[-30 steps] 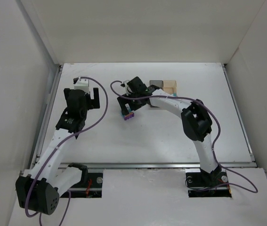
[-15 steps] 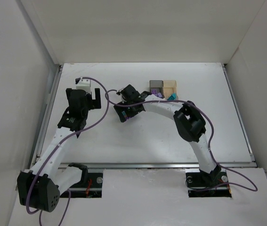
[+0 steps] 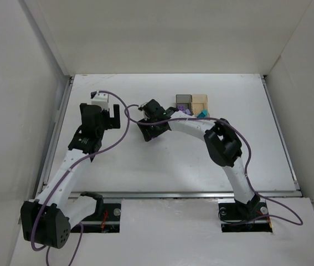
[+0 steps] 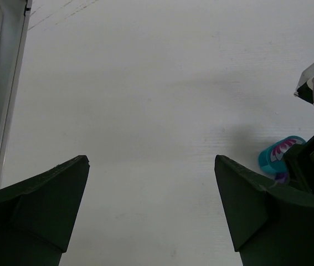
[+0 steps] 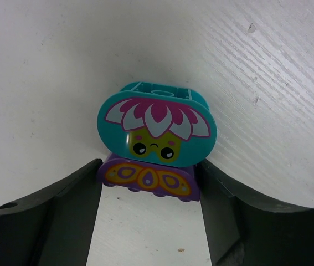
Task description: Sort the legos into containers by color
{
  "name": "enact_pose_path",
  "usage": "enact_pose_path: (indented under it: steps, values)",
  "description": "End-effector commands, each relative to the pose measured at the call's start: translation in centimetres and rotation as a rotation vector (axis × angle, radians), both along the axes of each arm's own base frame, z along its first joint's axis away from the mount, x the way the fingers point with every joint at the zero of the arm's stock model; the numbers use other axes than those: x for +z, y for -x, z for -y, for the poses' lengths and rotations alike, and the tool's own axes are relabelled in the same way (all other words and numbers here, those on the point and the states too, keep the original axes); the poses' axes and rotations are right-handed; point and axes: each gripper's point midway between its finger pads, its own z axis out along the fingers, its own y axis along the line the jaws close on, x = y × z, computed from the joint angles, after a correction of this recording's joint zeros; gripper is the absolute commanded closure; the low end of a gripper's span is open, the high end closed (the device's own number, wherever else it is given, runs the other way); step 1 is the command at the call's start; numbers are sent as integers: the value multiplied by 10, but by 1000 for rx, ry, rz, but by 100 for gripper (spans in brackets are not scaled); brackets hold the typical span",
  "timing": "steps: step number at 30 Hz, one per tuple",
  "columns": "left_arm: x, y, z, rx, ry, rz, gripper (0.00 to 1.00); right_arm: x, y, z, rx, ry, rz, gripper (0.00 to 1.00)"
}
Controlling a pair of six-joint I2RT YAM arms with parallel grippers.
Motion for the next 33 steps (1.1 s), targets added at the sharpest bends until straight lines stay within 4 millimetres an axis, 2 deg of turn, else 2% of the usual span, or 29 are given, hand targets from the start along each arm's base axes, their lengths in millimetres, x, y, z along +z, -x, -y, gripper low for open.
enact_pose_path:
  steps: [1, 3, 4, 5, 7, 8, 9, 10, 11, 12, 14, 15, 16, 17, 20, 22, 23, 25, 27, 33]
  values:
    - [10, -4, 15, -82, 20, 45, 5, 7, -7, -7, 16, -21, 36, 60]
    - [9, -1, 24, -175, -22, 44, 7, 23, -7, -7, 44, -24, 49, 69]
    - [9, -1, 29, -225, -46, 45, 7, 42, -4, -7, 86, -37, 66, 74]
    - [4, 3, 40, -312, -61, 52, 7, 56, -8, -1, 100, -56, 76, 77]
    - [14, 6, 47, -455, -206, 128, 7, 87, -15, 11, 147, -168, 58, 82]
    - [17, 15, 59, -560, -246, 175, 7, 119, -16, 19, 182, -231, 84, 84]
    - [20, 18, 63, -622, -302, 216, 7, 137, -19, 32, 217, -337, 41, 84]
    - [29, 19, 67, -702, -439, 298, 7, 152, -20, 39, 229, -389, 38, 86]
    - [33, 23, 73, -766, -498, 349, 6, 166, -16, 49, 261, -414, 45, 89]
    - [35, 31, 87, -877, -535, 411, 6, 173, -14, 54, 285, -432, 43, 90]
    - [35, 38, 100, -992, -635, 485, 2, 181, -1, 59, 361, -447, 47, 92]
    - [45, 37, 112, -1057, -630, 525, 2, 179, 4, 60, 407, -440, 44, 92]
    - [48, 35, 117, -1093, -633, 531, 1, 184, 21, 54, 468, -479, 14, 92]
    - [43, 36, 122, -1144, -628, 503, 1, 185, 28, 52, 494, -500, -5, 92]
    - [54, 34, 142, -1284, -676, 574, 1, 189, 54, 44, 567, -550, -79, 95]
    - [57, 33, 149, -1343, -779, 645, 1, 184, 61, 43, 580, -550, -110, 97]
    - [56, 40, 158, -1390, -811, 679, 1, 186, 67, 39, 599, -561, -119, 98]
    - [45, 41, 165, -1445, -837, 670, 1, 191, 70, 38, 610, -577, -126, 100]
    - [53, 43, 176, -1489, -895, 722, 1, 193, 77, 33, 634, -594, -138, 100]
    - [24, 68, 189, -1674, -975, 671, 4, 201, 79, 28, 654, -607, -126, 100]
